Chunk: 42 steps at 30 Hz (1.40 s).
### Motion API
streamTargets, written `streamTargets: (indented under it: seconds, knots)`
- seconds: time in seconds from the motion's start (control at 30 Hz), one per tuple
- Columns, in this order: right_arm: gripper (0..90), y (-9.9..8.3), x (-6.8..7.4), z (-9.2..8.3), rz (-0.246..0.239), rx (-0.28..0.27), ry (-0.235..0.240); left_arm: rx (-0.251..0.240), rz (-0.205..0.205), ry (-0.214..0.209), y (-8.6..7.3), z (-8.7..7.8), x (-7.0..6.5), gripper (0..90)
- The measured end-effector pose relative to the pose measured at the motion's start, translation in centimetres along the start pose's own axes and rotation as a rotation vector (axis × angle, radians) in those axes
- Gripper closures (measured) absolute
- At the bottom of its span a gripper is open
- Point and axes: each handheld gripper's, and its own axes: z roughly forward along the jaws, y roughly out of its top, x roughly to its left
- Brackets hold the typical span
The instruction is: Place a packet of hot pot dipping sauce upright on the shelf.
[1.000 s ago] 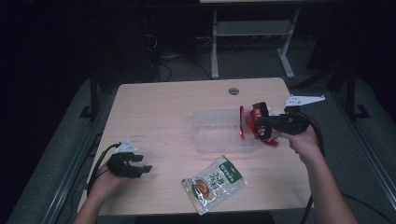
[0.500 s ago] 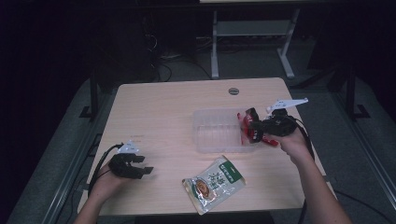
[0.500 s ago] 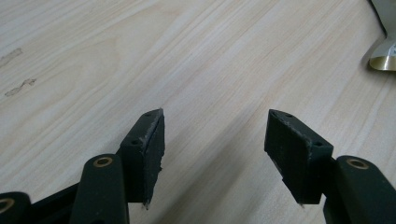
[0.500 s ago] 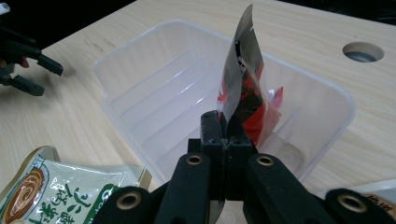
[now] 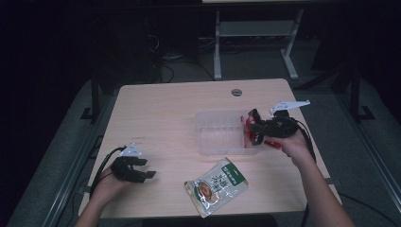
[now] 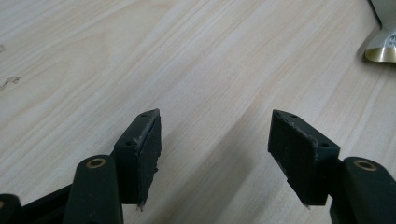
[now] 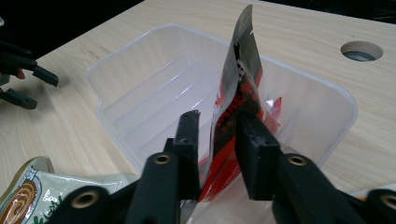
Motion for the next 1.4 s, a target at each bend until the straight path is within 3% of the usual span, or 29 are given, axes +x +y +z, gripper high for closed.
streamTargets:
  seconds: [0.1, 0.17, 0.3, 0.53, 0.87, 1.1, 1.23, 1.4]
  knots:
    - [58.8, 0.0, 0.0, 0.0, 0.014, -0.004, 0.005, -0.002, 0.005, 0.002, -0.1, -0.1, 0.0, 34.1]
    - [45.1, 0.4, 0.3, -0.3, 0.013, -0.002, -0.002, -0.006, 0.001, -0.002, -0.1, -0.2, 0.1, 33.8]
    - [36.9, 1.3, 1.1, -1.6, 0.001, -0.033, 0.010, -0.008, 0.004, -0.002, -0.1, -0.2, 0.0, 33.6]
    - [25.9, 1.2, 2.2, -3.4, -0.030, -0.036, 0.000, -0.015, 0.007, -0.008, -0.1, -0.2, -0.2, 31.2]
    - [22.0, -0.8, 2.2, -5.6, -0.062, -0.053, -0.055, -0.016, 0.027, -0.006, 0.0, -0.2, -0.3, 26.2]
    - [23.8, -1.8, -0.2, -6.4, -0.014, -0.081, -0.117, -0.011, 0.026, -0.007, 0.0, -0.2, -0.4, 25.8]
    - [30.3, -2.7, -1.9, -5.9, 0.020, -0.036, -0.211, -0.008, 0.035, -0.004, 0.0, -0.1, -0.3, 25.8]
    - [37.8, -3.5, -3.4, -4.4, 0.058, 0.021, -0.280, 0.000, 0.032, -0.011, 0.1, 0.1, -0.5, 25.8]
